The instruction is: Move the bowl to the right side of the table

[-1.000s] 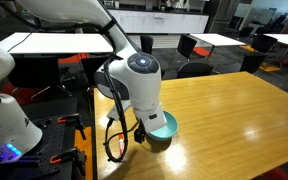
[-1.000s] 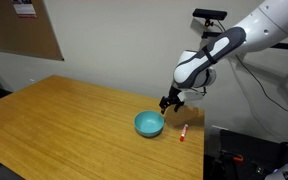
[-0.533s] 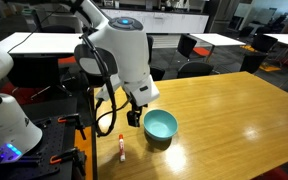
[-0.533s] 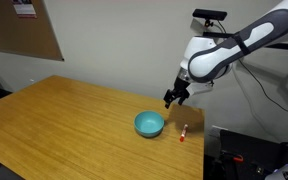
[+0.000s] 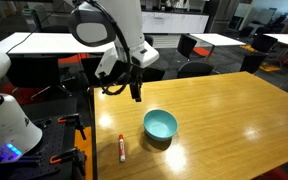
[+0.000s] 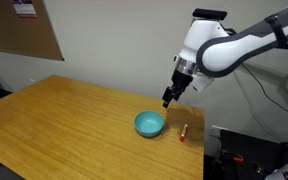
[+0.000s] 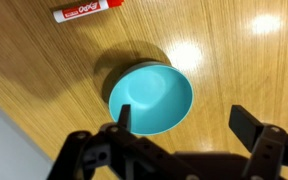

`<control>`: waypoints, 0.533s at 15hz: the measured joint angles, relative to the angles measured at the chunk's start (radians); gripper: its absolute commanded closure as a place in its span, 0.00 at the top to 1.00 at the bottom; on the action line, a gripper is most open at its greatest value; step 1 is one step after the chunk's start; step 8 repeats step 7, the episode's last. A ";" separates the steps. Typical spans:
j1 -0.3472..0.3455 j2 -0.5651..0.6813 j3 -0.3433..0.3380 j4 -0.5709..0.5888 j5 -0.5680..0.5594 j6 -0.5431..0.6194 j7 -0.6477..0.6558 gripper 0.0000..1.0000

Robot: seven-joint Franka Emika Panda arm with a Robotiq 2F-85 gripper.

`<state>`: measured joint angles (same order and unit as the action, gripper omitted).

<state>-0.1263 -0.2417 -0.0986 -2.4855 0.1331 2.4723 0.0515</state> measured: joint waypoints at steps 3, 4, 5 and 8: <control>0.031 -0.037 0.009 0.000 -0.011 -0.027 -0.065 1.00; 0.039 -0.046 0.010 0.001 -0.012 -0.031 -0.084 1.00; 0.046 -0.054 0.010 0.001 -0.012 -0.033 -0.104 1.00; 0.054 -0.063 0.010 0.001 -0.012 -0.035 -0.129 1.00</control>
